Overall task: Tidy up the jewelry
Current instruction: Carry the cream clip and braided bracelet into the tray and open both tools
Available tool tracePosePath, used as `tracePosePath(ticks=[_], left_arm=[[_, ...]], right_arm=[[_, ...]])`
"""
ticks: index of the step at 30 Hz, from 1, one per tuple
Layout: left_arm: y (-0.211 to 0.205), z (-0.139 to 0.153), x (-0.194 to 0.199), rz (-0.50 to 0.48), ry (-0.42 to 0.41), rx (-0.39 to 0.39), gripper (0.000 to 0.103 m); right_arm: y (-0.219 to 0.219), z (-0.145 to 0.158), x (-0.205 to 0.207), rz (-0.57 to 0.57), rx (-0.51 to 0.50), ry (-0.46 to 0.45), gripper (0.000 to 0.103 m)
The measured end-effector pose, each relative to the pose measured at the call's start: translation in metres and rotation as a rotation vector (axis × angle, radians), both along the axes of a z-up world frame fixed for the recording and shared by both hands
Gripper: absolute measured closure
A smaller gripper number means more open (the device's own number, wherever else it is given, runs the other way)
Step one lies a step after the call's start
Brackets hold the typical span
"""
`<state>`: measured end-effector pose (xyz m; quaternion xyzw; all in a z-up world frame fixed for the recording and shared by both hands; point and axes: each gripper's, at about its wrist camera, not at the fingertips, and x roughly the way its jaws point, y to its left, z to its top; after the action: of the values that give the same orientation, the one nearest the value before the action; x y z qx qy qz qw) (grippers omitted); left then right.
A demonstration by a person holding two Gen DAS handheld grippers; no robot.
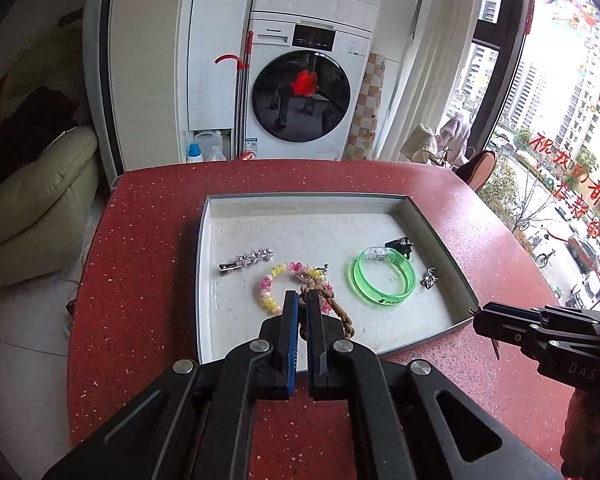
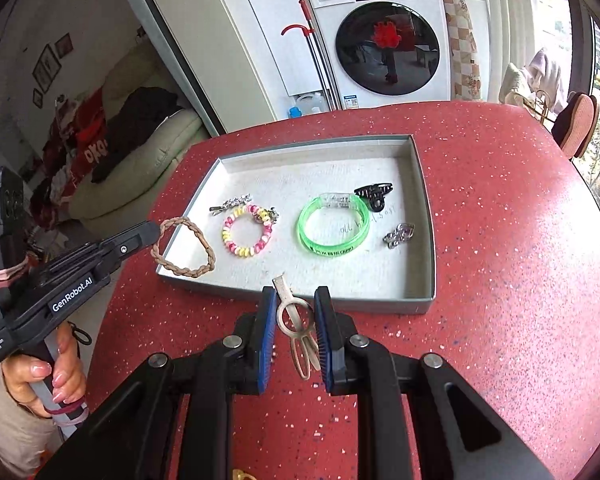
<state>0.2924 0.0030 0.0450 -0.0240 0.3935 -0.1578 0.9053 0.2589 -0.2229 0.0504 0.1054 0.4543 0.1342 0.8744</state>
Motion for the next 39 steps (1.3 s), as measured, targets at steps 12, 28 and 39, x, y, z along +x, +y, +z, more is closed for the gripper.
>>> tracePosePath(ticks=[12,28,39], left_arm=[[0.000,-0.034,0.050,0.016,0.077,0.027,0.082],[-0.018,-0.068,0.072,0.031,0.113,0.117,0.082],[-0.029,-0.075,0.070,0.034,0.086,0.201,0.081]], right_arm=[[-0.018,-0.038,0.064,-0.081,0.014,0.082,0.082],[-0.034,-0.065,0.093,-0.175,0.004,0.107,0.082],[-0.032,-0.070,0.095,-0.196,-0.002,0.092,0.082]])
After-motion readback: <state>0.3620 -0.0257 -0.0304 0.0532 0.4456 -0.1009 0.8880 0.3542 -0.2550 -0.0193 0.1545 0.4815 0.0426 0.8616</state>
